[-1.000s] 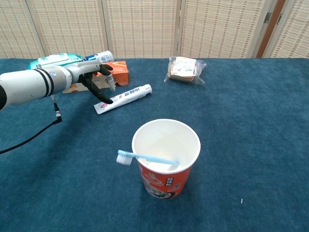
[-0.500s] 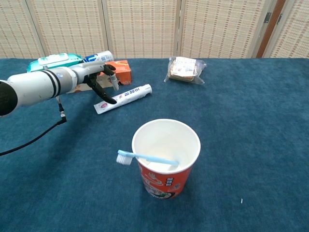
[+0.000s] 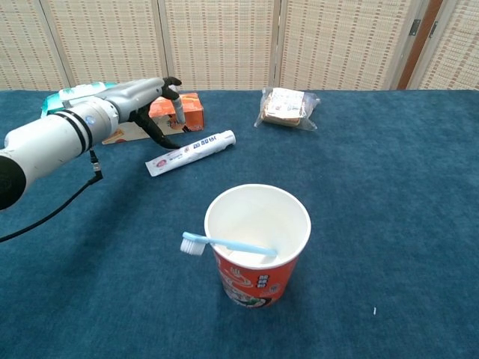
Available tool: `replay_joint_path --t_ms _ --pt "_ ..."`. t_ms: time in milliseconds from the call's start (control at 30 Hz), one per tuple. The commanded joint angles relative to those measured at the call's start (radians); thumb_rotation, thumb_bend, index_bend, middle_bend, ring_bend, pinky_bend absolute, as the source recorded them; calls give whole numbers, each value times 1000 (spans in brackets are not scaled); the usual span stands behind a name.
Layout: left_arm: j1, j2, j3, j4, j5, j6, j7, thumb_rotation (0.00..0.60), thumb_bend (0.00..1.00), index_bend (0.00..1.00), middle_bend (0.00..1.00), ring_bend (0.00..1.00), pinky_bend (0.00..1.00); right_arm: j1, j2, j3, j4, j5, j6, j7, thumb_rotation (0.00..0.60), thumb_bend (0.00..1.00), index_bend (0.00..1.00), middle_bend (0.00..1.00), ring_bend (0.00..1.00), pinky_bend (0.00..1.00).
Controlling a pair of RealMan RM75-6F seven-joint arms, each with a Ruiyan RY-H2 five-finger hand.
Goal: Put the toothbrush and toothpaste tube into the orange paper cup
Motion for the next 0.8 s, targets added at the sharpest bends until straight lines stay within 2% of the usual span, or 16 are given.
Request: replay_joint_path --t_ms 33,333,667,800 --pt "-6 -34 -1 53 9 13 24 600 0 422 0 0 0 -2 1 0 0 0 1 1 600 92 382 8 0 196" --pt "-35 -93 -19 172 17 -24 -2 600 0 432 0 0 0 -4 -3 1 9 1 -3 13 600 93 382 8 0 196" --pt "-46 -108 -41 170 20 -51 -38 600 0 439 0 0 0 -2 -9 1 20 -3 -8 22 600 93 382 8 0 196" --pt "-47 -113 -41 163 26 -53 -44 600 0 390 0 0 0 -4 -10 1 21 -1 -9 23 600 93 382 8 0 196"
